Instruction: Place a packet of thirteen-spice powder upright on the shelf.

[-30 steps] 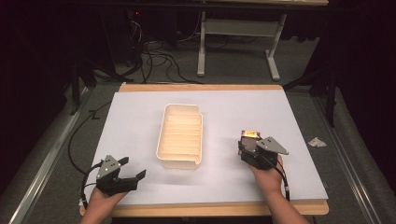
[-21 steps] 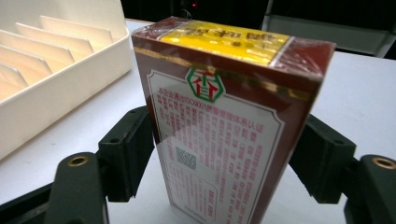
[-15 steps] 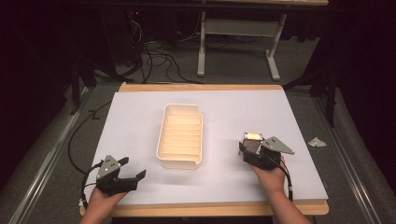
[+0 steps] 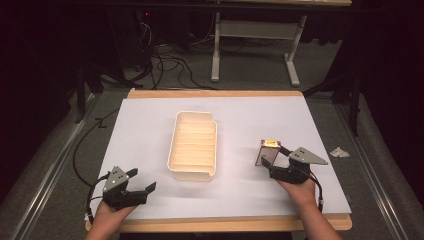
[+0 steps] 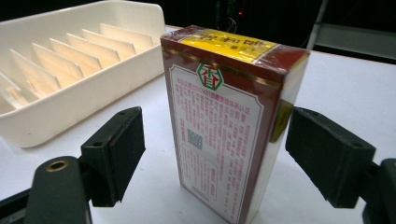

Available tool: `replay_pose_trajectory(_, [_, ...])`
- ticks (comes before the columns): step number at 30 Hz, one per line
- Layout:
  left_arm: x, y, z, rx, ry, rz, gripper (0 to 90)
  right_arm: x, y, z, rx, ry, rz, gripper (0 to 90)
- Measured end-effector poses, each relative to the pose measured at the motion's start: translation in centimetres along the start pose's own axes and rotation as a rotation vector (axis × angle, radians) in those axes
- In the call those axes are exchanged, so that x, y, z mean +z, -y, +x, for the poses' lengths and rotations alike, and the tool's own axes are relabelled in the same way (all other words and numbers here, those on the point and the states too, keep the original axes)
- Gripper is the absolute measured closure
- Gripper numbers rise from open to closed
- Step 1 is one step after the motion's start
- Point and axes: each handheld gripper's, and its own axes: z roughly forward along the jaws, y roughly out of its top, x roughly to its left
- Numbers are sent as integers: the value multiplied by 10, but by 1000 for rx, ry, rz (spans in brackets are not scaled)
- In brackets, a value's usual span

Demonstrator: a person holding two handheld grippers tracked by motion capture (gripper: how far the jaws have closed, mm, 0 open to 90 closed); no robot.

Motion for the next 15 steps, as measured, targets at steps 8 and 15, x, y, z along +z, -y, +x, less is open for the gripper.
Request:
replay_pose_trajectory(8, [1,1,0,3,0,6,158,-1,-4,-14,-11,-53,-31,199])
replay_pose_trajectory(15, [3,2,0,8,-2,11,158,8,-8,-24,8,-92,-36,211])
